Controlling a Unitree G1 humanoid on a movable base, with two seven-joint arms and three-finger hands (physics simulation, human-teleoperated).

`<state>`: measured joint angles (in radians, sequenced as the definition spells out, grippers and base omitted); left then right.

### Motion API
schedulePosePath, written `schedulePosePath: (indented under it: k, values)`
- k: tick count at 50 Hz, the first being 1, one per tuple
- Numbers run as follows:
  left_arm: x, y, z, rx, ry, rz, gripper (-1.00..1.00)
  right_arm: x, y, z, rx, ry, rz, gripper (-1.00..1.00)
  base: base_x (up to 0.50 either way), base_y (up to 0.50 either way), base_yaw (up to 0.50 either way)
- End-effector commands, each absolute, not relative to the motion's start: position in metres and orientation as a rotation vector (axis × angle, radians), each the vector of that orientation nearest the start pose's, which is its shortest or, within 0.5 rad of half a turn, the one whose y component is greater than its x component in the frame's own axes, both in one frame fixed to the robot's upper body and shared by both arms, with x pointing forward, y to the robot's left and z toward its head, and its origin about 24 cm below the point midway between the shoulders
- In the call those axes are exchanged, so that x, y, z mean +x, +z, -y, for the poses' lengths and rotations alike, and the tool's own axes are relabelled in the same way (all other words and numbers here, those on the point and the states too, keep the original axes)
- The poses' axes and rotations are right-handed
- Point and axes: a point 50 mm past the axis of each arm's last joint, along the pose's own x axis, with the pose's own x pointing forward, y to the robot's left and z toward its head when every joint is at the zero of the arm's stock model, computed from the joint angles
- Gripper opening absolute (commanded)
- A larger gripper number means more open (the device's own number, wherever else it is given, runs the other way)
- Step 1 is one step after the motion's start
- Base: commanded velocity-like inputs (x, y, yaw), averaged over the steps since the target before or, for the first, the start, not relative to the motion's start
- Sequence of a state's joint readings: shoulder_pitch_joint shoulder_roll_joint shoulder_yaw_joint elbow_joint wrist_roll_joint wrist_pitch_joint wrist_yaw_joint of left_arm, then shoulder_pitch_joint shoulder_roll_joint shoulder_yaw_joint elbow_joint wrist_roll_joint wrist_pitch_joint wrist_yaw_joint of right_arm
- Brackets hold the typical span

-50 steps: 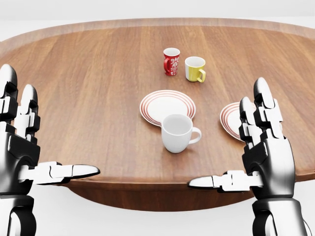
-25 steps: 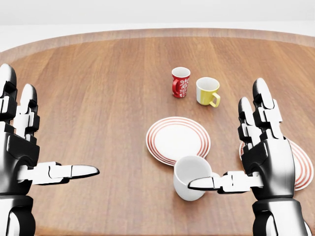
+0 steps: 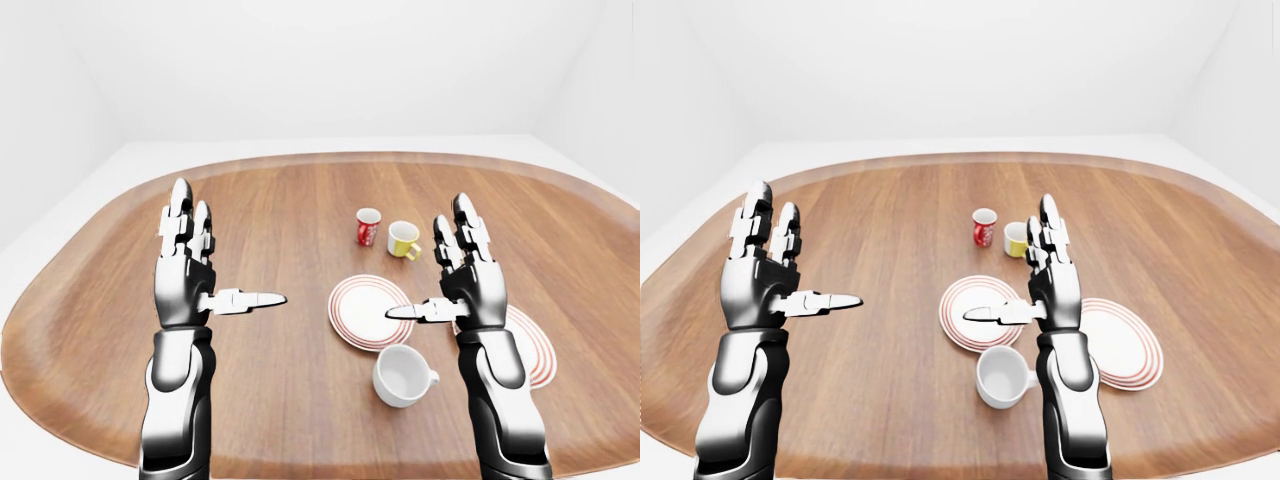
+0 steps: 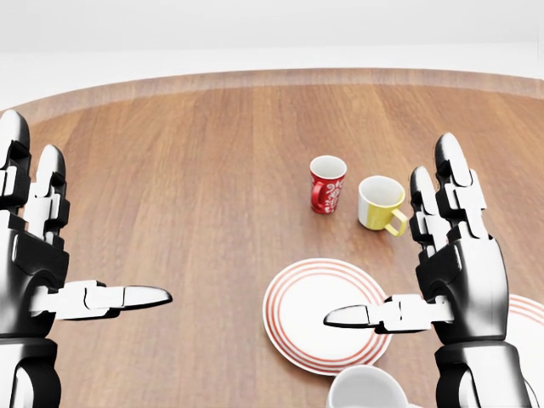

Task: Put the white mug on the left plate.

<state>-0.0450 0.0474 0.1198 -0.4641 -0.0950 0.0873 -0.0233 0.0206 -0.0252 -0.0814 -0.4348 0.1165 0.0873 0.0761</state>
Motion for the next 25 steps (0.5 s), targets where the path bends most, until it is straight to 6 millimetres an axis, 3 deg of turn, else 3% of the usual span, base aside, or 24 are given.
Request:
schedulePosePath:
  k: [1, 11, 12, 25]
  values:
    - [0.240, 0.152, -0.176, -0.021, 0.046, 0.428, 1.00, 0.235, 0.128, 0.167, 0.058, 0.024, 0.328, 1.00, 0.50, 0.07, 0.00]
    - [0.240, 0.151, -0.176, -0.022, 0.045, 0.427, 1.00, 0.235, 0.128, 0.166, 0.056, 0.027, 0.328, 1.00, 0.50, 0.05, 0.00]
    - [0.240, 0.151, -0.177, -0.021, 0.046, 0.427, 1.00, 0.228, 0.122, 0.141, -0.011, 0.120, 0.302, 1.00, 0.00, 0.00, 0.00]
    - [0.240, 0.151, -0.177, -0.020, 0.047, 0.426, 1.00, 0.221, 0.132, 0.121, -0.148, 0.222, 0.347, 1.00, 0.00, 0.00, 0.00]
